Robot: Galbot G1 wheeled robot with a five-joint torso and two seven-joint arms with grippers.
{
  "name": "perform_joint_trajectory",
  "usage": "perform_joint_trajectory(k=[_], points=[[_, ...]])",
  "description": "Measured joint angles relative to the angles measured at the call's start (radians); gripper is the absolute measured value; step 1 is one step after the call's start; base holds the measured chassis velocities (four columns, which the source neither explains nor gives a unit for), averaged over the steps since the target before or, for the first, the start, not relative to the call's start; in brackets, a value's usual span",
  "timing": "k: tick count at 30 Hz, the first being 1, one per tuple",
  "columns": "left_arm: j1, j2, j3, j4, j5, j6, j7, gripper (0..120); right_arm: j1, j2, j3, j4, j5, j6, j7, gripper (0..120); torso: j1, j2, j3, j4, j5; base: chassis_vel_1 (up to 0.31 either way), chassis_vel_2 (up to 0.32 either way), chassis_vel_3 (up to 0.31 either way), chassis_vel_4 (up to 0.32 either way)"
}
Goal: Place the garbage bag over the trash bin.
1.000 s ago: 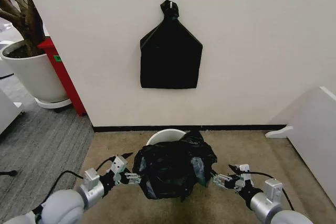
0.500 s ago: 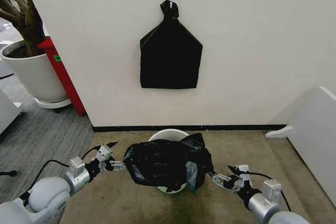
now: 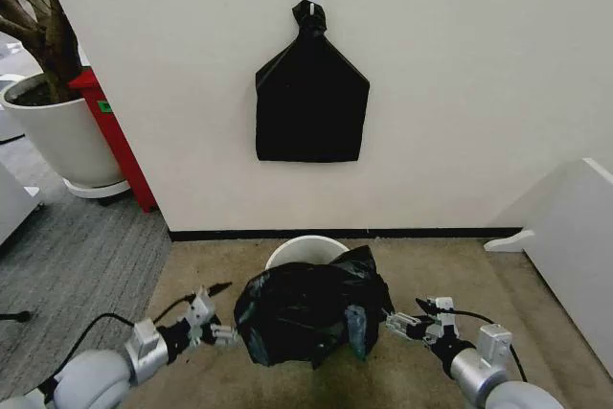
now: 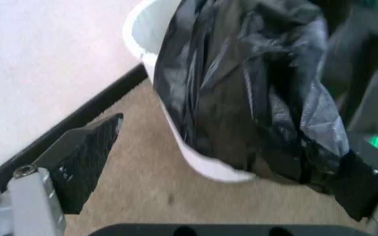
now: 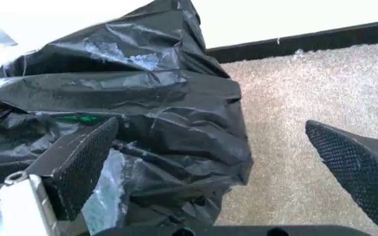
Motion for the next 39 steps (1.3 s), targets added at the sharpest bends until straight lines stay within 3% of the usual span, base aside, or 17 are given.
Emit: perform_joint_trajectory(k=[7,13,17,23,25,27,31,39], points=[[0.015,0.013,-0.059,0.027,-0.003,-0.021,0.062,100,-0.006,0.003,-0.003,0.000,-0.005,0.002,0.003,100,0.000,0.000,0.000,-0.0001,-0.0002,0.000,0.000,0.000,0.000],[0.029,0.040,-0.142,0.036,-0.135,-0.017,0.131,100,-0.006,0.003,-0.001,-0.006,-0.006,0.004,0.003,100,0.000,0.000,0.000,-0.0002,-0.0001,0.000,0.000,0.000,0.000],[0.013,0.073,-0.204,0.084,-0.229,-0.008,0.336,100,0.009,0.004,-0.015,-0.018,-0.006,0.006,0.009,100,0.000,0.000,0.000,-0.0001,-0.0001,0.000,0.000,0.000,0.000],[-0.092,0.088,-0.170,0.135,-0.221,-0.004,0.531,100,0.035,0.005,-0.043,-0.031,-0.010,0.010,0.025,100,0.000,0.000,0.000,-0.0004,-0.0003,0.000,0.000,0.000,0.000],[-0.133,0.084,-0.150,0.156,-0.252,0.072,0.572,100,0.044,0.006,-0.059,-0.032,-0.015,0.017,0.036,100,0.000,0.000,0.000,-0.0003,-0.0002,0.000,0.000,0.000,0.000],[-0.144,0.081,-0.145,0.165,-0.270,0.098,0.588,100,0.047,0.006,-0.062,-0.033,-0.015,0.018,0.038,100,0.000,0.000,0.000,-0.0002,-0.0003,0.000,0.000,0.000,0.000],[-0.205,0.043,-0.127,0.215,-0.288,0.166,0.738,100,0.067,0.002,-0.078,-0.045,-0.015,0.019,0.049,100,0.000,0.000,0.000,-0.0001,-0.0004,0.000,0.000,0.000,0.000],[-0.193,0.026,-0.148,0.206,-0.403,0.201,0.735,100,0.075,0.005,-0.088,-0.052,-0.016,0.022,0.057,100,0.000,0.000,0.000,-0.0001,-0.0001,0.000,0.000,0.000,0.000]])
